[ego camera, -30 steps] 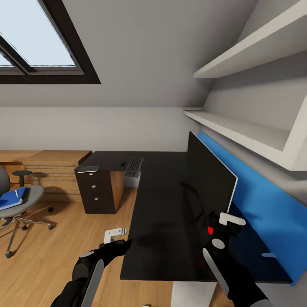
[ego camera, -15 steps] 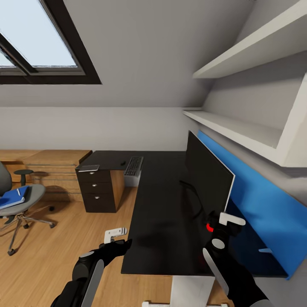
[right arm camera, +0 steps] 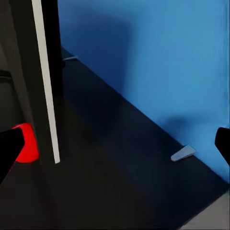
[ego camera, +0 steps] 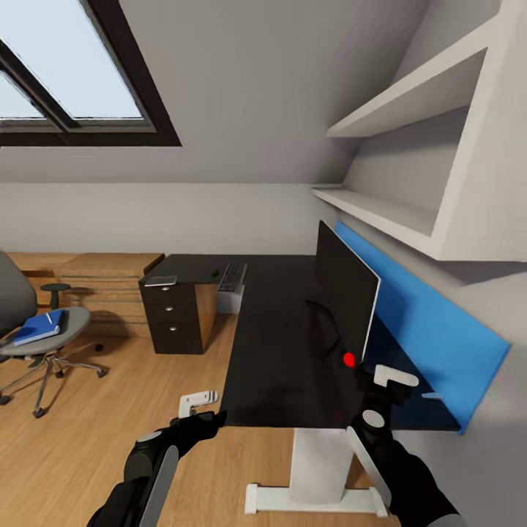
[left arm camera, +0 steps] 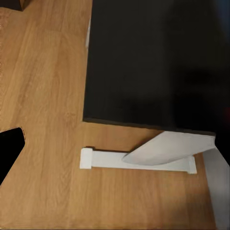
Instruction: In the bedroom, organize the workspace by keeping the computer under the desk, ensuring the monitor is on the desk, placing the keyboard on the desk next to the monitor, placing the mouse on the desk next to the keyboard, moving the folder from the swivel chair onto the desk next to the mouse, stacking the notebook on top of the folder with the pen on top of the notebook, and positioning the swivel chair next to the desk.
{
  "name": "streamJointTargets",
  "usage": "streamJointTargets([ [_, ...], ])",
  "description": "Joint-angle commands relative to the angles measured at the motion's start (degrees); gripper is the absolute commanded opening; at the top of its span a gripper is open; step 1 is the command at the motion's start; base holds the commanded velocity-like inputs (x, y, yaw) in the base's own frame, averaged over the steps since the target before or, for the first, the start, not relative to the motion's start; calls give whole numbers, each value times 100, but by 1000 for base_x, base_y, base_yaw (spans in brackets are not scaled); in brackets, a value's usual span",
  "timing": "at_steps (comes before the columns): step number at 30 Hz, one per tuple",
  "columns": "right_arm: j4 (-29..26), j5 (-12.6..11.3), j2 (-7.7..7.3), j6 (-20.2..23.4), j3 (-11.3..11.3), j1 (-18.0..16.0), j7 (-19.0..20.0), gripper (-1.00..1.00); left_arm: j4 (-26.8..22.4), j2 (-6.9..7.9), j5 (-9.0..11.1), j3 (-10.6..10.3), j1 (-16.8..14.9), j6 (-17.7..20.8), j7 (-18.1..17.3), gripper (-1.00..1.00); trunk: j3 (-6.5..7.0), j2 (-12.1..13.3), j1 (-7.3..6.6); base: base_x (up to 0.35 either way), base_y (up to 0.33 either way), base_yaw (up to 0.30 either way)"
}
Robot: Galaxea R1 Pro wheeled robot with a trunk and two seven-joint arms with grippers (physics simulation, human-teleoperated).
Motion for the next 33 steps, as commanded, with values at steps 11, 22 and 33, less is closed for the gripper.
streamJointTargets([
  [11, 357, -61, 368, -848, 145, -6, -16, 100, -6, 15, 58, 38, -4, 24, 36, 100, -8, -6, -3, -228, 217, 0],
  [22, 969, -35, 546, -1661, 1038, -6, 296, 100, 9, 97, 71, 306, -4, 31, 45, 100, -8, -6, -3, -8, 329, 28],
  [33, 1238, -26, 697, -1685, 1047, -6, 302, 100, 11, 113, 79, 350, -4, 32, 45, 100, -8, -6, -3, 0, 336, 261],
])
